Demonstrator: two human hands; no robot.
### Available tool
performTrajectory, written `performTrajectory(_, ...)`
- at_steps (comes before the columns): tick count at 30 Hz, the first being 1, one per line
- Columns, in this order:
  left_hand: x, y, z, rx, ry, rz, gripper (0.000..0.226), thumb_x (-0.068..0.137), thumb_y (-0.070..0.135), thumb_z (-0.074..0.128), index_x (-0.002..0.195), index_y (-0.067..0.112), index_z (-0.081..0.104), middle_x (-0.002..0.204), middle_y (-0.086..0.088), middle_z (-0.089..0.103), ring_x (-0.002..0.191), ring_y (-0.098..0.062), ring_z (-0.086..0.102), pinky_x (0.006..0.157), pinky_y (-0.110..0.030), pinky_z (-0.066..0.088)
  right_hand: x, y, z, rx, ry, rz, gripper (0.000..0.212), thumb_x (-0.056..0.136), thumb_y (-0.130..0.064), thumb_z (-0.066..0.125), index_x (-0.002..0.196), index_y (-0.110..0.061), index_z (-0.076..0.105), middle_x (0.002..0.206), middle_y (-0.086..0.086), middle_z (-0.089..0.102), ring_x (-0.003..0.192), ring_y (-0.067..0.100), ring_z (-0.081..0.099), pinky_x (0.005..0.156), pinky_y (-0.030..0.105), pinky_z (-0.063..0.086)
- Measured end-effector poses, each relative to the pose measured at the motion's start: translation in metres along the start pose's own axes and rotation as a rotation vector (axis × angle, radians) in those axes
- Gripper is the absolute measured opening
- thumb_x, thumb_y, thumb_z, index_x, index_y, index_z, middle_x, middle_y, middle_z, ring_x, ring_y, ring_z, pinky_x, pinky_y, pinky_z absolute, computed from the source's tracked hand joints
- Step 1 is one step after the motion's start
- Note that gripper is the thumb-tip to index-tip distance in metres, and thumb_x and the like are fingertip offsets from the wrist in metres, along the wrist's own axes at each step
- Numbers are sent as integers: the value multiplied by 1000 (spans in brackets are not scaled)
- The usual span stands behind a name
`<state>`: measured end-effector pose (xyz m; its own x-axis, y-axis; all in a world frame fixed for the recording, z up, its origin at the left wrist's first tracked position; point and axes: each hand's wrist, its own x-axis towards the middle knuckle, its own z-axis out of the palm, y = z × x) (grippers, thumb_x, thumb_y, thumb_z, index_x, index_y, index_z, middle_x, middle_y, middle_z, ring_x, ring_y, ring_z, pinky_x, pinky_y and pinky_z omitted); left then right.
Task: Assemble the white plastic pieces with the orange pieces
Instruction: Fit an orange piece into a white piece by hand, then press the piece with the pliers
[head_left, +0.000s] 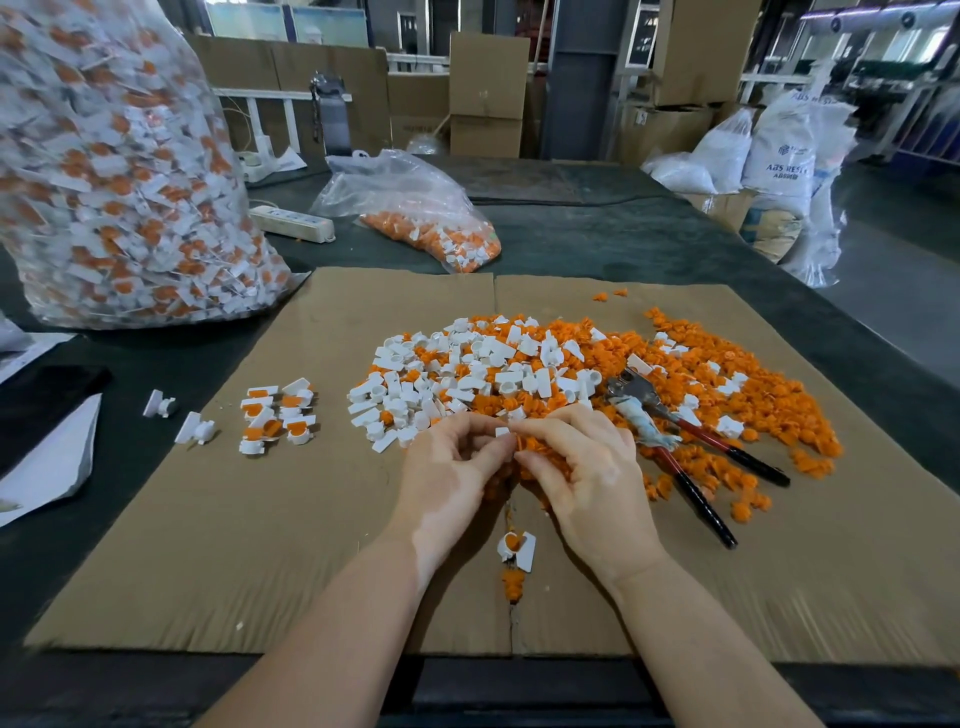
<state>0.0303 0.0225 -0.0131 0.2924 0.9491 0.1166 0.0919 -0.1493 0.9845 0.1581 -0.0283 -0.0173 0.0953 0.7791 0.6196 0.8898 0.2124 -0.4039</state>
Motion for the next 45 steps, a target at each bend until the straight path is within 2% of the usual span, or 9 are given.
performTrajectory(8, 7, 3, 3, -76, 32, -72, 2, 86, 13, 65, 85, 13, 65, 63, -1, 63, 50, 1, 55, 45, -12, 43, 1, 9, -17, -178, 108, 246, 32, 91, -30, 57, 117, -14, 64, 114, 3, 63, 112, 19, 53, 96, 37, 27)
performTrajectory(14, 20, 4, 11, -104, 60, -79, 6, 86, 16, 66, 82, 20, 64, 51, 13, 61, 47, 4, 53, 45, -10, 42, 6, 43, -50, -546, -329, 802, 56, 91, -45, 43, 139, -17, 34, 144, 9, 36, 133, 29, 30, 110, 55, 10)
performTrajectory(18, 24, 1, 15, -103, 88, -57, 3, 87, 15, 65, 85, 18, 65, 53, 14, 63, 50, 4, 55, 46, -10, 43, 8, 47, -49, -631, -391, 769, 55, 89, -51, 45, 133, -18, 40, 142, 11, 37, 132, 30, 30, 110, 57, 11)
performTrajectory(23, 25, 0, 12, -142, 98, -100, 3, 87, 15, 65, 86, 17, 65, 53, 12, 63, 51, 3, 56, 47, -11, 44, 10, 42, -52, -637, -303, 628, 49, 91, -47, 43, 124, -11, 43, 125, 12, 49, 114, 30, 45, 94, 39, 37)
performTrajectory(26, 28, 4, 10, -209, 96, -180, 9, 87, 17, 65, 94, 11, 66, 57, 9, 65, 50, 3, 57, 45, -11, 42, 14, 25, -55, -432, -215, 506, 33, 92, -43, 43, 104, -13, 46, 102, 4, 54, 91, 23, 53, 72, 32, 42)
performTrajectory(29, 32, 11, 11, -298, 68, -238, 9, 89, 17, 63, 94, 10, 66, 56, 7, 66, 49, 2, 59, 42, -10, 40, 21, 8, -58, -141, -357, 481, 23, 94, -40, 44, 92, -18, 49, 82, -4, 52, 71, 12, 50, 56, 26, 37)
performTrajectory(36, 38, 19, 13, -345, 112, -289, 8, 88, 13, 64, 93, 7, 65, 64, -1, 68, 53, -6, 63, 68, -33, 54, 27, -5, -59, 247, -584, 578, 33, 95, -32, 46, 77, -7, 57, 73, 12, 57, 62, 24, 51, 61, 35, 38)
performTrajectory(41, 39, 20, 13, -304, 120, -305, 5, 88, 10, 63, 93, 7, 64, 67, -2, 66, 48, -1, 59, 48, -16, 45, 30, -7, -60, 291, -624, 605, 31, 94, -30, 45, 81, -6, 60, 72, 9, 57, 71, 29, 60, 73, 44, 48)
performTrajectory(45, 39, 21, 12, -296, 128, -318, 3, 89, 9, 62, 87, 8, 64, 73, -7, 66, 61, -10, 58, 60, -24, 46, 31, -6, -60, 305, -637, 609, 29, 95, -31, 45, 83, -10, 61, 73, 2, 59, 72, 21, 63, 68, 35, 47)
